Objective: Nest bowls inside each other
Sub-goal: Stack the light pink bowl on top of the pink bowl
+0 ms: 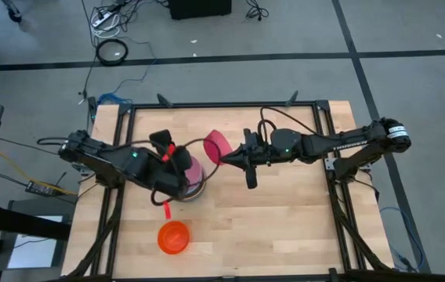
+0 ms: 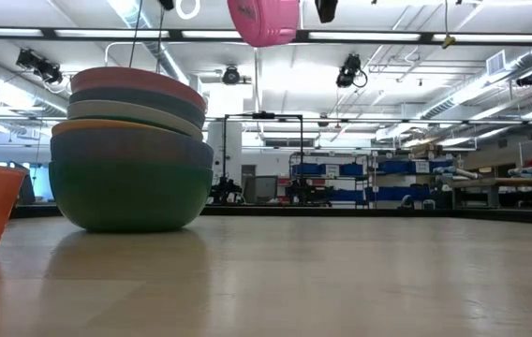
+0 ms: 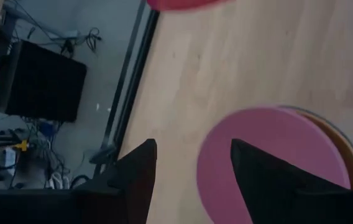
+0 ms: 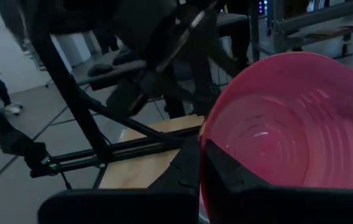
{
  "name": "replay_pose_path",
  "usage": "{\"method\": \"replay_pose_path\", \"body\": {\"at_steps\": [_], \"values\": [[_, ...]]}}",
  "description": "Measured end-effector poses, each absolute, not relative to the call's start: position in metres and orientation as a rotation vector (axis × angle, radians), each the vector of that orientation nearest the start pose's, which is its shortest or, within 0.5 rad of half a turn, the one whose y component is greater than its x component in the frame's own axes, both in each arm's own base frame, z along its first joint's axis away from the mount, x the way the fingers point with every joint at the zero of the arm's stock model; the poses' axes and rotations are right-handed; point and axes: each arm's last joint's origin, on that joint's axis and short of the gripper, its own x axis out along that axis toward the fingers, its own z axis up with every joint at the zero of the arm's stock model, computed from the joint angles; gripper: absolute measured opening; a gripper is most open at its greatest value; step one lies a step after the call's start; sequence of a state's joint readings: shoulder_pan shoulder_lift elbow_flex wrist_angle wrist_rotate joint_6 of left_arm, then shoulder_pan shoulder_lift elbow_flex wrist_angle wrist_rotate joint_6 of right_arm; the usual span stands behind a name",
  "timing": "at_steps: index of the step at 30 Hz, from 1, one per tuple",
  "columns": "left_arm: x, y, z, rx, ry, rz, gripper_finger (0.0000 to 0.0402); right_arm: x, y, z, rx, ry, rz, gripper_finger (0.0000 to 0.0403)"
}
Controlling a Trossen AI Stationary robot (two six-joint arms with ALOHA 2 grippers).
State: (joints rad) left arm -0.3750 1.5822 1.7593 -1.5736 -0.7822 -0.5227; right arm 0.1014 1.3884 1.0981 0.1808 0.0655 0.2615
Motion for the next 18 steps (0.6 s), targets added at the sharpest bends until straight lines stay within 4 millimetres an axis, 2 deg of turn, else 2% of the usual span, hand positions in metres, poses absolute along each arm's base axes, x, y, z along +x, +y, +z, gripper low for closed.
{"method": "replay_pose_path", "body": {"at_steps": [4, 13, 18], "values": [[0.254, -0.083, 0.376, 0.295, 1.035, 0.611, 0.0214, 0.328, 0.025, 0.329, 0.248, 0.144, -0.018, 0.0], [0.233, -0.083, 0.394, 0.233, 0.94, 0.619, 0.0214, 0.374, 0.025, 0.286, 0.286, 0.119, 0.096, 0.0], [0.221, -0.083, 0.403, 0.211, 0.886, 0.61, 0.0214, 0.397, 0.028, 0.285, 0.278, 0.118, 0.142, 0.0]]}}
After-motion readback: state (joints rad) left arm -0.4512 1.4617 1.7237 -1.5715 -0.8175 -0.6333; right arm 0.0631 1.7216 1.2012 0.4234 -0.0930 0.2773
